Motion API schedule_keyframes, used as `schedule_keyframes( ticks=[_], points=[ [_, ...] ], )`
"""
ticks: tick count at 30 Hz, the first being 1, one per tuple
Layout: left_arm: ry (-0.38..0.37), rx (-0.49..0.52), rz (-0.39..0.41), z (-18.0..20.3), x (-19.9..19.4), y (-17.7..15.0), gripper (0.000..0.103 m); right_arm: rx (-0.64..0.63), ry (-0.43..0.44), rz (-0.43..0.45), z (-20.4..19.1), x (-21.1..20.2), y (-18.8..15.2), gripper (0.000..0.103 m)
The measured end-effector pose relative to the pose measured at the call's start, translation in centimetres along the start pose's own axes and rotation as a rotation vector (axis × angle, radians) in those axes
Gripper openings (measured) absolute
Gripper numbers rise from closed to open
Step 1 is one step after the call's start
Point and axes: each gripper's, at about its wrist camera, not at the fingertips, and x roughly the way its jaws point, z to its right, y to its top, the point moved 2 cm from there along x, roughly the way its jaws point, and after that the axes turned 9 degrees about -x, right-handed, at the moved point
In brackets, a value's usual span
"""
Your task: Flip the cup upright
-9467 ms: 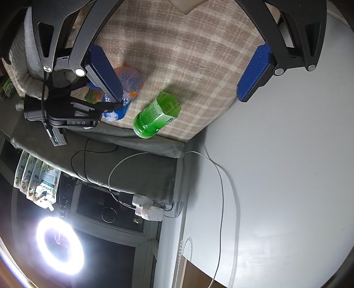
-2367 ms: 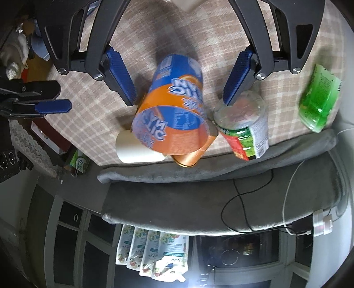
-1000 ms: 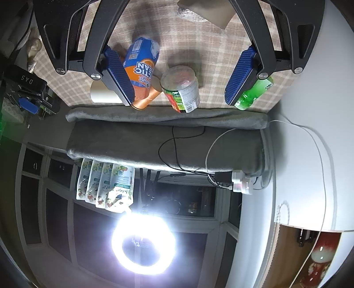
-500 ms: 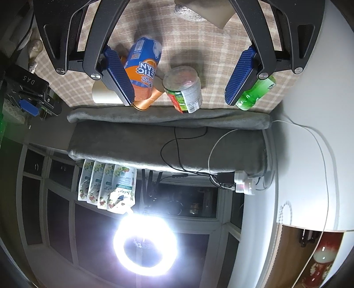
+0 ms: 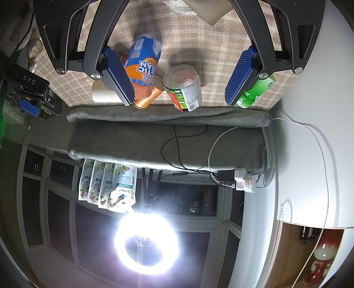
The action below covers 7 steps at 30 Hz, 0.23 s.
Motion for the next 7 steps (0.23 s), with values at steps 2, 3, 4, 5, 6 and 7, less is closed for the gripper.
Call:
schedule_keyframes(
  ticks=[2, 3, 4, 5, 6, 7],
  points=[
    [0.003, 0.001, 0.007, 0.01, -0.08, 0.10, 0.084, 0.001, 0.000, 0.000, -0.01, 0.01, 0.00, 0.103],
    [0.002, 0.001, 0.008, -0.06, -0.11, 0.16, 0.084, 0.000, 0.000, 0.000, -0.02, 0.00, 0.00, 0.103],
    [0.002, 0.001, 0.008, -0.07, -0.08, 0.21, 0.084, -0.001, -0.001, 0.000, -0.02, 0.00, 0.00, 0.103],
    [0.003, -0.001, 0.008, -0.09, -0.06, 0.24, 0.084, 0.000, 0.000, 0.000, -0.01, 0.02, -0.01, 0.103],
    [0.004, -0.002, 0.008, -0.11, -0.05, 0.26, 0.084, 0.000, 0.001, -0.001, -0.02, 0.02, -0.01, 0.103],
    [0.004, -0.004, 0.008, -0.16, -0.02, 0.30, 0.084, -0.001, 0.000, -0.001, -0.02, 0.00, -0.02, 0.103]
  ],
)
